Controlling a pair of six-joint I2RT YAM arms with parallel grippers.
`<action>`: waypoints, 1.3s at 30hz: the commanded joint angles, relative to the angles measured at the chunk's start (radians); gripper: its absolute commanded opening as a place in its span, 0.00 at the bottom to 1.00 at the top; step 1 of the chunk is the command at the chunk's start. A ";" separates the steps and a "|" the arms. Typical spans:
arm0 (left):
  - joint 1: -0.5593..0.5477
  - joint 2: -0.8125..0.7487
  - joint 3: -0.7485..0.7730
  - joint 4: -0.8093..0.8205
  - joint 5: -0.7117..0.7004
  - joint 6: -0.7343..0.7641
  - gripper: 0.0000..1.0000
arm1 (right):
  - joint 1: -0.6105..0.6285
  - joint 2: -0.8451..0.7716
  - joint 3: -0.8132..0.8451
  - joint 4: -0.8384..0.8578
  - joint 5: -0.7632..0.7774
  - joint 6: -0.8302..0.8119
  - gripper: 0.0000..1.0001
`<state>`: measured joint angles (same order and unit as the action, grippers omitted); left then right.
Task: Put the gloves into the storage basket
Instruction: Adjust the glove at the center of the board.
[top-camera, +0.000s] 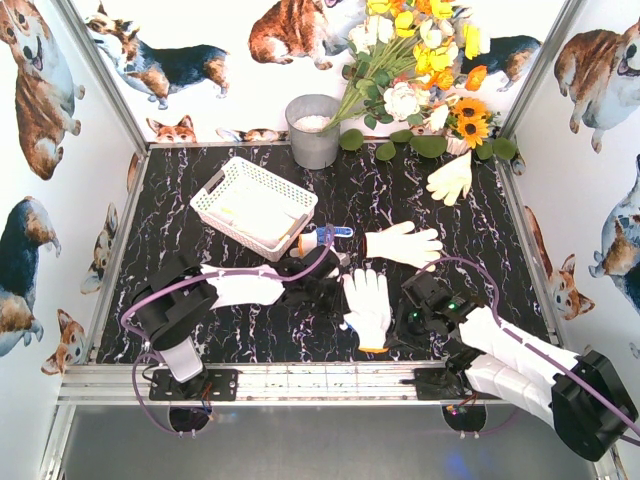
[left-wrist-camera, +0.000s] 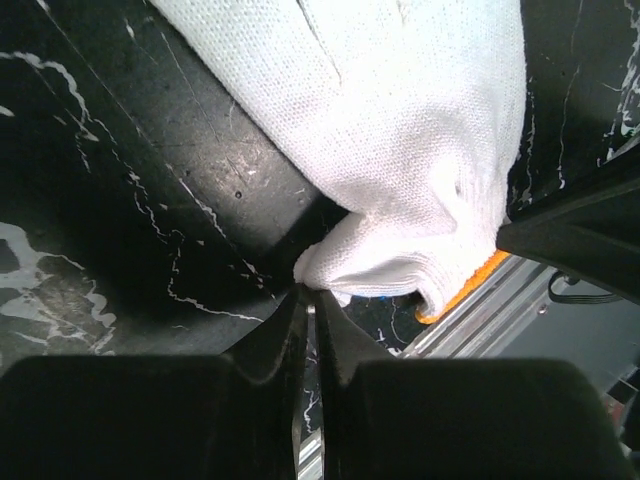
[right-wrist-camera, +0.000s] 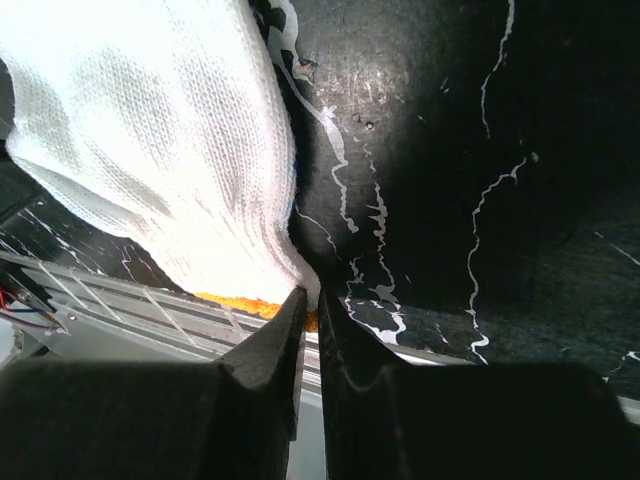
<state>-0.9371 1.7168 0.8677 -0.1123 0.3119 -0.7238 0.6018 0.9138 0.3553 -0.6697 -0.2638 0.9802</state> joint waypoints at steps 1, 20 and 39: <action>-0.009 -0.017 0.067 -0.094 -0.079 0.092 0.00 | -0.002 -0.011 0.011 0.025 -0.003 0.008 0.07; -0.076 -0.297 0.140 -0.515 -0.534 0.311 0.43 | 0.096 0.188 0.108 0.115 -0.045 -0.006 0.07; -0.054 -0.331 0.210 -0.400 -0.689 0.186 0.70 | 0.147 0.120 0.259 -0.047 0.156 -0.070 0.49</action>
<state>-0.9970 1.3979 1.0248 -0.5472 -0.2531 -0.4980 0.7429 1.1213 0.5201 -0.6529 -0.2138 0.9691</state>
